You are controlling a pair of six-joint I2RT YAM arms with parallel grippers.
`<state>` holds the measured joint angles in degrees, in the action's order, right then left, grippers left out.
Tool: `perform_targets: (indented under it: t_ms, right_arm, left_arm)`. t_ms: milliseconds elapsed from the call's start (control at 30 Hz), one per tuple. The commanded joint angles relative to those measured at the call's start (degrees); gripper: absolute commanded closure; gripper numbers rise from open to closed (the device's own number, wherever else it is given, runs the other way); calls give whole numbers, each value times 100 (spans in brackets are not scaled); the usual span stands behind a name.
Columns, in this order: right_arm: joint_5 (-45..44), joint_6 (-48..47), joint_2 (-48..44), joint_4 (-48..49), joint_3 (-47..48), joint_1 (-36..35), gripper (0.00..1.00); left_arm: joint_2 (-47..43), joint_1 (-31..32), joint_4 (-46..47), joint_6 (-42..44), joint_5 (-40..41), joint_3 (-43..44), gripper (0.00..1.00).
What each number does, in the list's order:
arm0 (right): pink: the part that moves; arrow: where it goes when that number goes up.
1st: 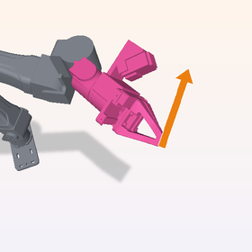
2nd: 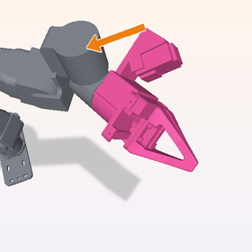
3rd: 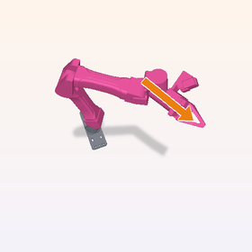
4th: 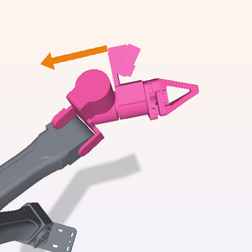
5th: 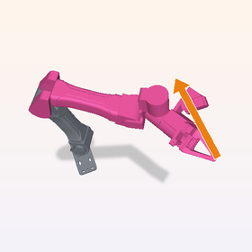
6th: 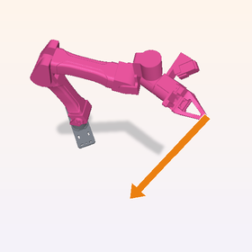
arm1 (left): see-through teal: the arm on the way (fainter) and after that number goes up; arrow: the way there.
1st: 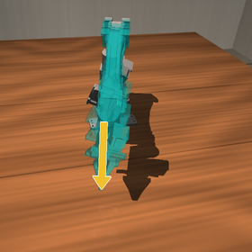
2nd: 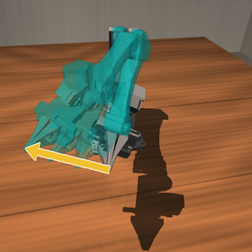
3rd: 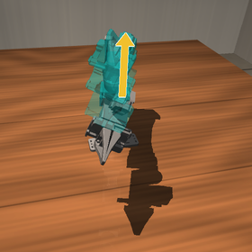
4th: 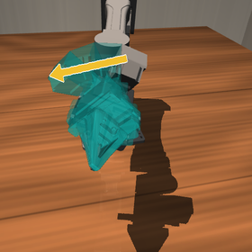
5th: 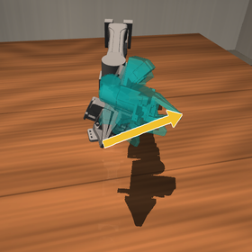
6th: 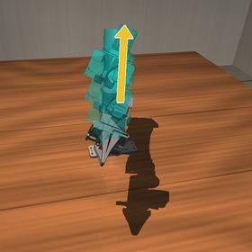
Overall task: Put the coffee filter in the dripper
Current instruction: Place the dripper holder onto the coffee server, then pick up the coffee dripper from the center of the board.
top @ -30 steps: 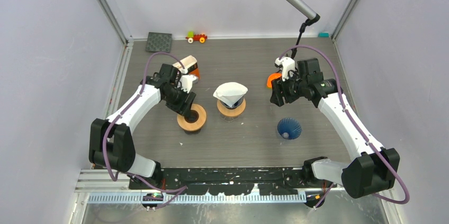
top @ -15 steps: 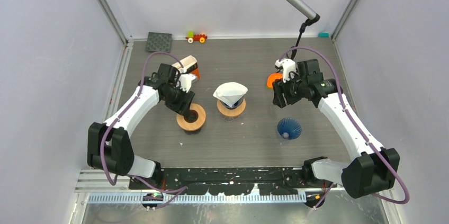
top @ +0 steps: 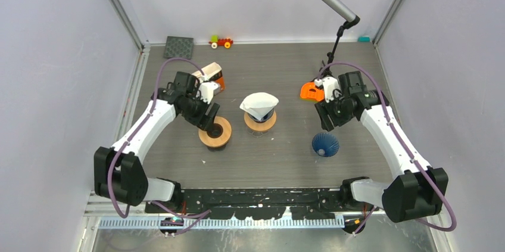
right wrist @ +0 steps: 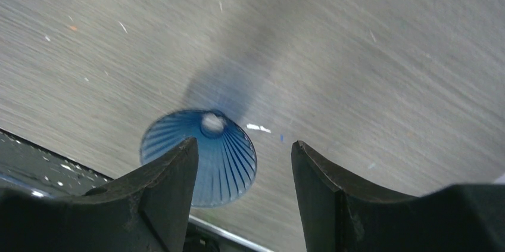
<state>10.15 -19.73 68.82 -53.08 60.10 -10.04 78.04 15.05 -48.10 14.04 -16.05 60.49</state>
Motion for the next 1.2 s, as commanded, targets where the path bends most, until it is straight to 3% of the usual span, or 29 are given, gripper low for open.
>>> perform_targets:
  t_ms: [0, 133, 233, 267, 500, 733, 933, 1033, 1167]
  right_arm:
    - [-242, -577, -124, -651, -90, 310, 37]
    - [-262, -861, 109, -814, -238, 480, 39]
    - [-251, -975, 305, -827, -349, 488, 42]
    - [-232, -1014, 379, -832, -380, 486, 44]
    - [40, -1198, 973, -648, -516, 486, 57]
    - [395, -1224, 849, -839, -362, 489, 97]
    - [1195, -1137, 397, -1855, 646, 438, 99]
    - [1425, -822, 399, -2204, 1436, -60, 100]
    - [1240, -289, 626, -2215, 2402, -1442, 99]
  left_arm:
    - [-463, 8, -81, 139, -8, 230, 28]
    - [-737, -25, -46, 171, 138, 387, 20]
    - [-1006, -63, 76, 161, 390, 406, 2]
    - [-1082, -59, 141, 154, 498, 395, 1]
    - [-1299, -85, 172, 89, 793, 629, 0]
    - [-1191, -90, 38, -31, 740, 831, 0]
    - [-1319, -85, 96, -2, 692, 1043, 0]
    - [-1378, -90, 76, -72, 639, 1255, 0]
    - [-1359, -117, 50, -427, 697, 1568, 0]
